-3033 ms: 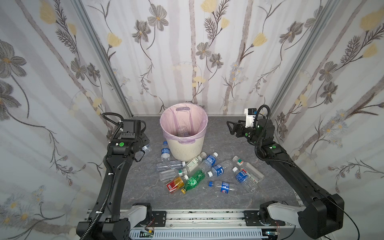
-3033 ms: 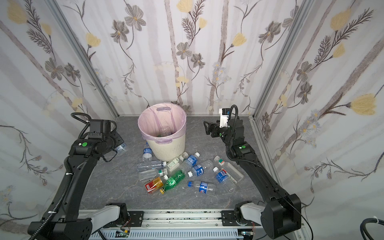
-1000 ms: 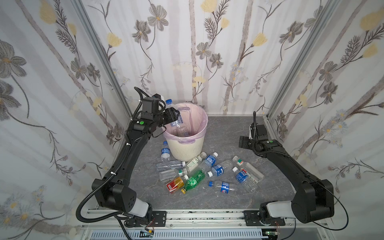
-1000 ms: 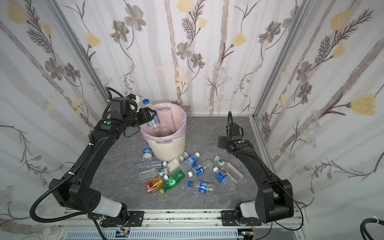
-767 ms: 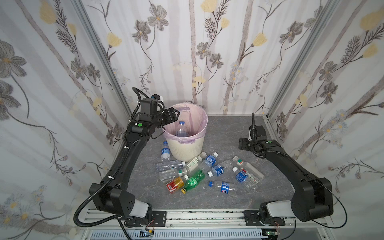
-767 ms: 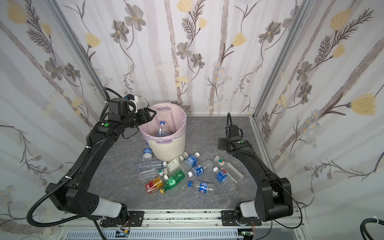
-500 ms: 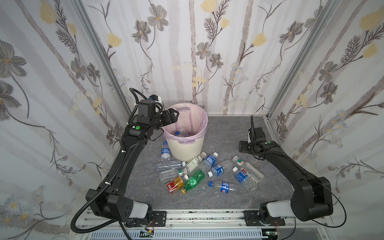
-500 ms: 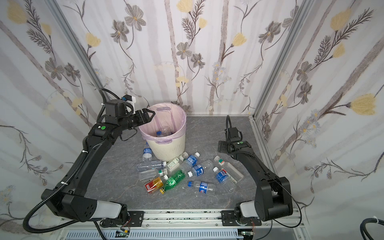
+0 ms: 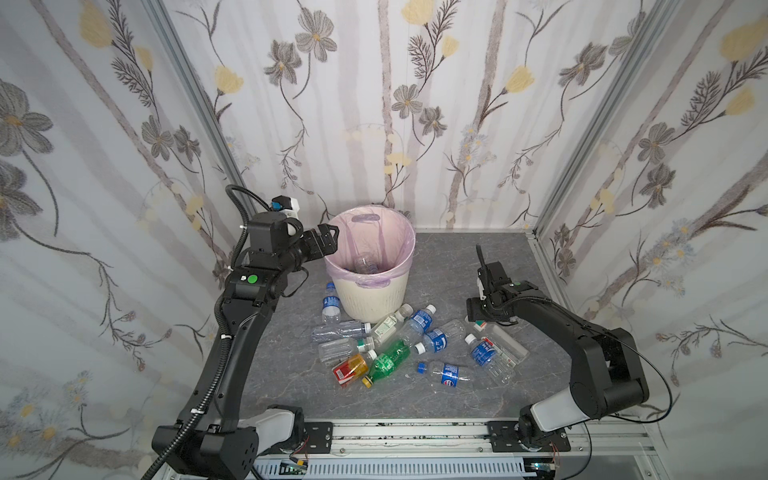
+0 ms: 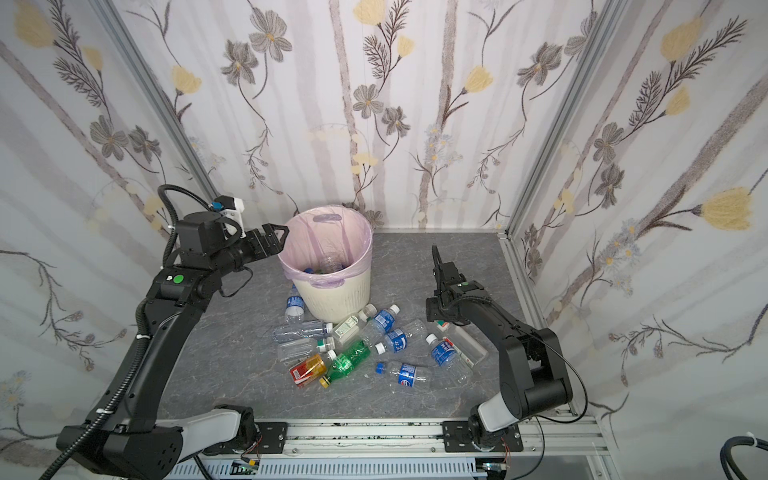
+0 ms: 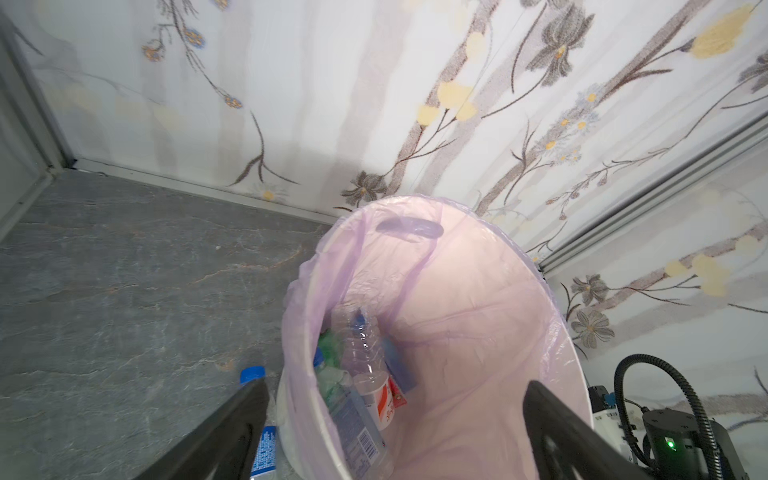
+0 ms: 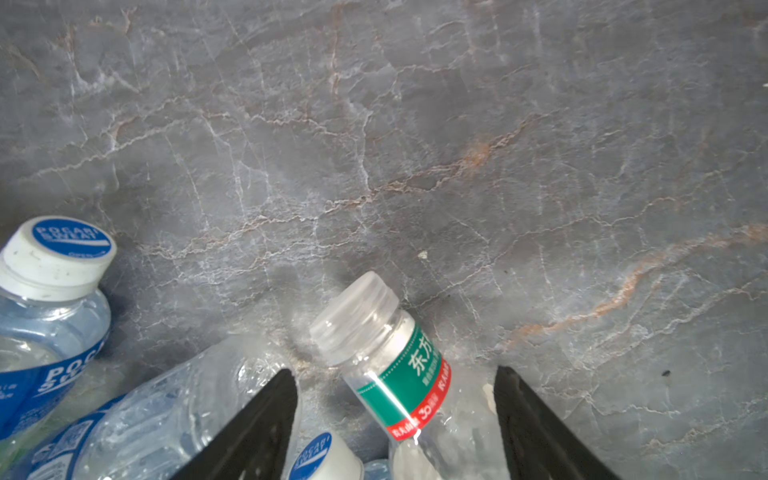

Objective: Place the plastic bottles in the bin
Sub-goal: 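Withdraw the left gripper while the right gripper reaches down to a green-labelled bottle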

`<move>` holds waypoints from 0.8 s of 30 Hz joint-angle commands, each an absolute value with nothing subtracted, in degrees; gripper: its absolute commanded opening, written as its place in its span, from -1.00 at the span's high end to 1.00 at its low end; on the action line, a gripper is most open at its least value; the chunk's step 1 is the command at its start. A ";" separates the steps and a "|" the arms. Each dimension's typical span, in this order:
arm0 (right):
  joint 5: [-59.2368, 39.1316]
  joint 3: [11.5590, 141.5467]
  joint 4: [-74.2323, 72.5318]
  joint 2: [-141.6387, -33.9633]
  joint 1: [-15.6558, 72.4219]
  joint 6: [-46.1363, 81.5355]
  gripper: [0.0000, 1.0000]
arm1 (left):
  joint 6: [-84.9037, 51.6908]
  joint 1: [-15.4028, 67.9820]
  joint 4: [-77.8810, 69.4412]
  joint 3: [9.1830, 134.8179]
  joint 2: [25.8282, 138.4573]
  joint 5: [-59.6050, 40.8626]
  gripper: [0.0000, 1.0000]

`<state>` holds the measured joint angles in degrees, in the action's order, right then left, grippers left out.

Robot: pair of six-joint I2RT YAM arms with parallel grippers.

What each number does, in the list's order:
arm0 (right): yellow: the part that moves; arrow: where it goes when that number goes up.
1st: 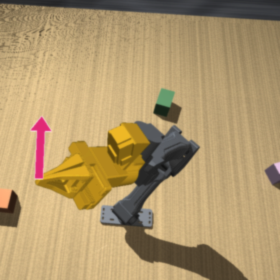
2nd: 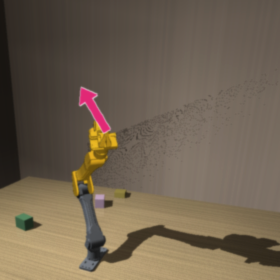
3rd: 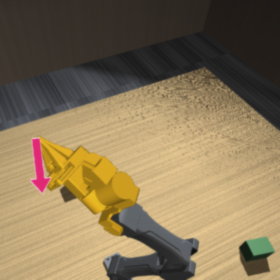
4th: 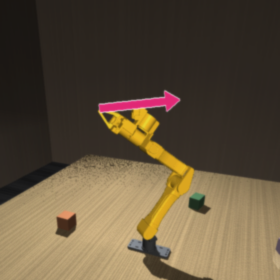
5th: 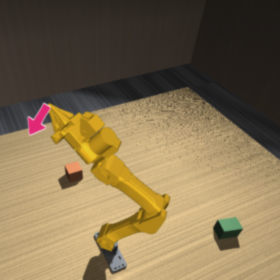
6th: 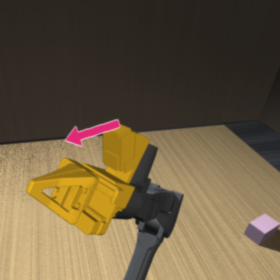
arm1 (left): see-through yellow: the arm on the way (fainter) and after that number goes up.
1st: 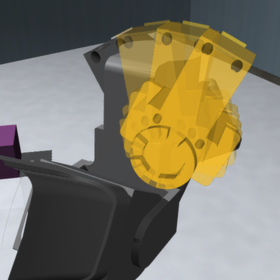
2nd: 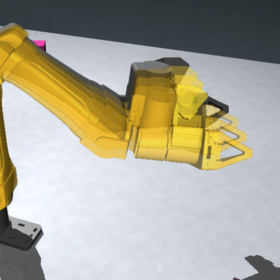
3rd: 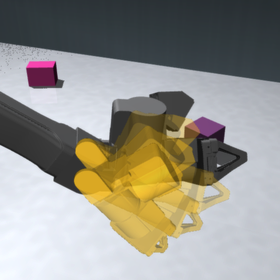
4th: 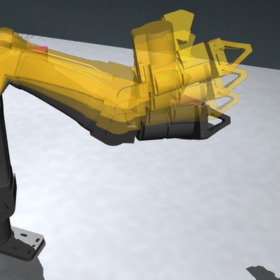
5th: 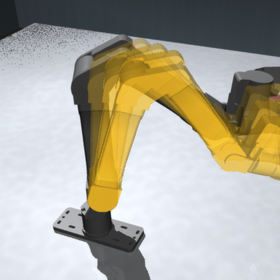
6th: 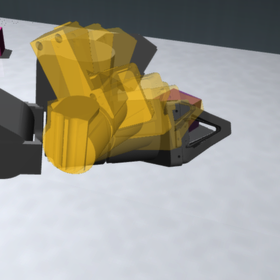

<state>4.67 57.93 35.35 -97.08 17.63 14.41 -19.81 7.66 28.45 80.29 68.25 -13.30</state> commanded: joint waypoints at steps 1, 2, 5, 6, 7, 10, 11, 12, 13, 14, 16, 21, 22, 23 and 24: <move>4.88 59.03 35.88 -98.29 18.50 12.49 -0.45 | -18.67 6.22 26.83 77.88 66.14 -11.64 -0.98; 4.79 59.14 35.94 -98.69 18.70 12.20 -0.44 | -18.38 5.76 26.88 76.85 65.55 -11.27 -0.99; 5.52 59.50 36.40 -99.94 19.19 11.68 -0.42 | -18.45 4.26 26.89 74.58 64.37 -12.23 -0.99; 5.89 59.59 36.60 -100.25 19.25 11.61 -0.42 | -18.46 4.00 26.89 74.53 64.02 -12.58 -1.00; 6.18 59.67 36.58 -100.50 19.36 11.52 -0.42 | -18.46 3.81 26.81 72.99 63.70 -12.62 -1.00; 7.25 59.77 36.27 -101.46 19.61 11.26 -0.42 | -17.54 3.43 26.62 70.88 62.85 -12.33 -1.00; 7.59 59.77 36.19 -101.87 19.70 11.01 -0.42 | -17.32 3.20 26.59 70.05 62.67 -12.03 -1.00; 7.96 59.85 36.11 -102.36 19.70 10.83 -0.39 | -17.38 2.92 26.56 69.27 62.53 -12.02 -1.00; 8.37 59.98 36.10 -102.89 19.75 10.73 -0.39 | -17.53 2.63 26.50 68.63 62.41 -12.28 -1.00; 8.89 60.16 36.05 -103.40 19.85 10.63 -0.38 | -17.64 2.40 26.54 67.95 62.25 -12.64 -1.00; 9.78 60.37 35.88 -104.04 20.00 10.48 -0.38 | -17.84 2.23 26.47 67.08 61.79 -12.90 -1.00; 12.09 61.07 35.86 -105.76 20.36 9.94 -0.32 | -18.02 1.70 26.37 65.85 60.49 -12.65 -1.00; 12.52 61.17 35.88 -106.01 20.43 9.78 -0.32 | -18.02 1.59 26.37 65.83 60.36 -12.73 -1.00; 12.94 61.25 35.81 -106.41 20.53 9.58 -0.30 | -18.02 1.50 26.37 65.84 60.25 -12.82 -1.00; 13.30 61.34 35.78 -106.73 20.69 9.51 -0.29 | -18.04 1.42 26.37 65.77 60.13 -12.83 -1.00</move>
<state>10.70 60.71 36.51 -105.93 20.38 10.35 -18.22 1.67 27.70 65.98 60.60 -12.69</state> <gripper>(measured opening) 0.650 0.997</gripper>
